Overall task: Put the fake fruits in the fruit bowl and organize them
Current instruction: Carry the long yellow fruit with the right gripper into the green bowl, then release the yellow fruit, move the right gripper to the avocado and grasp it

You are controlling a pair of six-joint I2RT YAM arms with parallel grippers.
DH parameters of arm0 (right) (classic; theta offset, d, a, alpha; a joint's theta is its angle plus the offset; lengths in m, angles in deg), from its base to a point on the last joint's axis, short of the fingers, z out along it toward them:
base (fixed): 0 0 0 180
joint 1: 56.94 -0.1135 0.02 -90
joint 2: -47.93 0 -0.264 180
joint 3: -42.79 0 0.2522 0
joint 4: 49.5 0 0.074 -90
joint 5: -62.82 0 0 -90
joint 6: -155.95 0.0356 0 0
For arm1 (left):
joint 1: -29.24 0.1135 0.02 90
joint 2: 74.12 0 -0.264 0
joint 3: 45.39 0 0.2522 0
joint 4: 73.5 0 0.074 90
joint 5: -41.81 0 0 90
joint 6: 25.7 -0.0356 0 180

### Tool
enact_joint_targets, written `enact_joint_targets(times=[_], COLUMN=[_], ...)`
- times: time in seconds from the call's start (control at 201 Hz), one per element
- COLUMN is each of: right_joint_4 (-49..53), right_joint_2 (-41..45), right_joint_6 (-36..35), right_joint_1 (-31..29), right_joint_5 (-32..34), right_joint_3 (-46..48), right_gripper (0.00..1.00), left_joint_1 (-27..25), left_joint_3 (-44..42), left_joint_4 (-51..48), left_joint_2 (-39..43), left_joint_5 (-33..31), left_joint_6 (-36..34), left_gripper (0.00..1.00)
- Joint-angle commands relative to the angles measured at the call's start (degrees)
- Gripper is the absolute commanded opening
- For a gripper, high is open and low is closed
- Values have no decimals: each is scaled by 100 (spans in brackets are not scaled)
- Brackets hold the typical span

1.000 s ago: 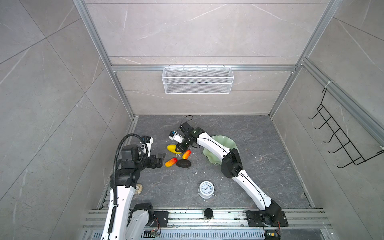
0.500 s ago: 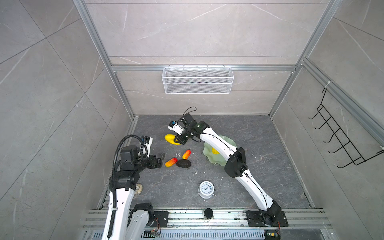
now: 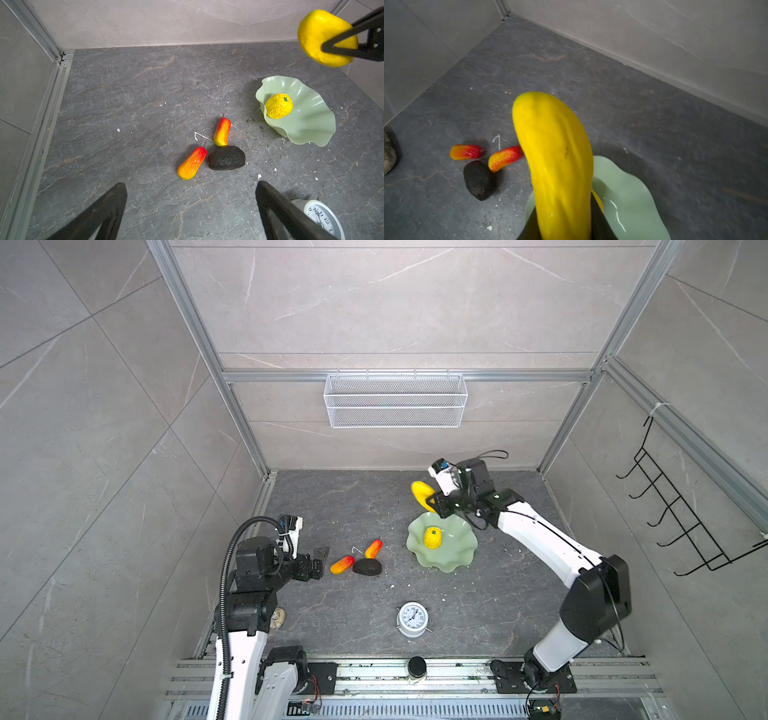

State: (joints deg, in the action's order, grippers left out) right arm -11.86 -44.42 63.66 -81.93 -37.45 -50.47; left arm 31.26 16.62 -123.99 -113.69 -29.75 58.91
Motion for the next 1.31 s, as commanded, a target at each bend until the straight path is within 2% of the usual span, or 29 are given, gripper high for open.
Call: enact_joint_targets(times=[0.0, 0.164, 0.374, 0.528, 0.792, 0.857, 0.867, 0.877, 0.882, 0.887, 0.892, 0.897, 0.907, 1.066, 1.305], right_joint_4=[-252, -478, -1076, -1293, -1425, -1432, -1432, -1426, -1428, -1425, -1423, -1413, -1402, -1186, -731], right_joint_2=[575, 638, -64, -631, -880, -877, -873, -872, -876, -878, -880, -880, -874, -775, 30], right_joint_6=[342, 714, 984, 1025, 1162, 1175, 1175, 1172, 1171, 1174, 1171, 1175, 1175, 1118, 914], right_joint_1=[12, 234, 481, 509, 504, 515, 509, 505, 505, 509, 507, 505, 505, 504, 493], right_joint_5=[760, 972, 994, 844, 889, 910, 911, 912, 916, 918, 924, 922, 921, 947, 772], right_joint_3=[669, 1394, 1692, 1523, 1631, 1649, 1653, 1645, 1638, 1635, 1633, 1632, 1623, 1512, 1269], right_gripper=[22, 23, 23, 23, 26, 32, 37, 48, 61, 80, 89, 94, 98, 99, 99], left_joint_1=[30, 27, 27, 33, 32, 33, 28, 33, 30, 32, 34, 34, 31, 30, 30], left_joint_3=[27, 53, -42, -18, -11, 1, 7, 9, 9, 9, 13, 16, 17, 18, 27], left_joint_4=[231, 235, 245, 232, 219, 218, 212, 217, 218, 219, 219, 219, 212, 201, 201], left_joint_2=[-32, -61, 111, 103, 69, 16, 8, -1, -4, -1, -8, -12, -21, -26, -68], left_joint_5=[253, 360, 363, 319, 279, 282, 283, 283, 283, 283, 283, 283, 286, 261, 262], left_joint_6=[89, 126, 150, 143, 134, 135, 135, 132, 133, 130, 128, 135, 133, 125, 125], left_gripper=[100, 100, 100, 100, 100, 100, 100, 100, 100, 100, 100, 100, 100, 100, 100])
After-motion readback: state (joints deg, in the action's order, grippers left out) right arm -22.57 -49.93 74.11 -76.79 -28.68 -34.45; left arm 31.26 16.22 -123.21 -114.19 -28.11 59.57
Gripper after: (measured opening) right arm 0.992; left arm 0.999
